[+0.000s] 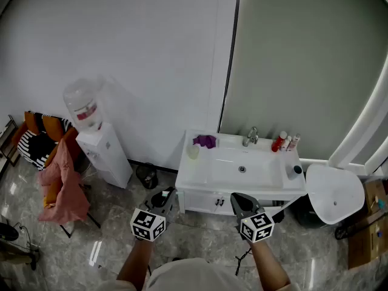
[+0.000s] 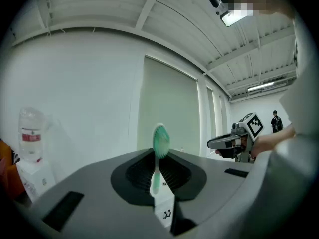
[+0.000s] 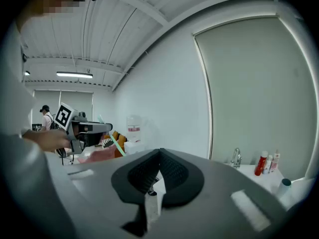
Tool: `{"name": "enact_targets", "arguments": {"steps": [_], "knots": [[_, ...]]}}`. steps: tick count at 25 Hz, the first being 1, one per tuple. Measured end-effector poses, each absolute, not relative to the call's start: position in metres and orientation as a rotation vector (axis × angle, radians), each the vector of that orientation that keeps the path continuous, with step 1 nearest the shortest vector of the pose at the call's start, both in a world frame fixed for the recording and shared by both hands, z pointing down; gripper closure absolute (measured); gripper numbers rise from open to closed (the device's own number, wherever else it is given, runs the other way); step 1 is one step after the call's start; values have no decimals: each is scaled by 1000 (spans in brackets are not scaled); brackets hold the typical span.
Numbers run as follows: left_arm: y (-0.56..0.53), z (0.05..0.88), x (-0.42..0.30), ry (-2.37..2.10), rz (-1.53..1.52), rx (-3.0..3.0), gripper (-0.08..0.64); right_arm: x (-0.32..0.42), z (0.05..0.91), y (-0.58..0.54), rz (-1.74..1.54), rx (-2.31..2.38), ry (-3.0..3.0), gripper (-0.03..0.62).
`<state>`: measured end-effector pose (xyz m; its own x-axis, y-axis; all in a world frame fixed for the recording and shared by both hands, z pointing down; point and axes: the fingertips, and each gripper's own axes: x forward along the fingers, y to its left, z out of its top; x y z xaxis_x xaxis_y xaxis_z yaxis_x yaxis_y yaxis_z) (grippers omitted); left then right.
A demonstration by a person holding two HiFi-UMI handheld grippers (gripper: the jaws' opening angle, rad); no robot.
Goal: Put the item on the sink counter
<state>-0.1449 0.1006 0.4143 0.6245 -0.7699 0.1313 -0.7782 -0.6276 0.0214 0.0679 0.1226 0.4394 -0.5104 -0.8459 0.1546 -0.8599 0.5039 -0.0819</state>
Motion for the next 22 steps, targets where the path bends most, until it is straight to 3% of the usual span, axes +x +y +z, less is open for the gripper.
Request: {"name": "enact_targets", "arguments": {"steps": [22], "knots": [[100,425,-185,-1276,193,2775,528,18,459,121,287,1542,-2574,581]]}}
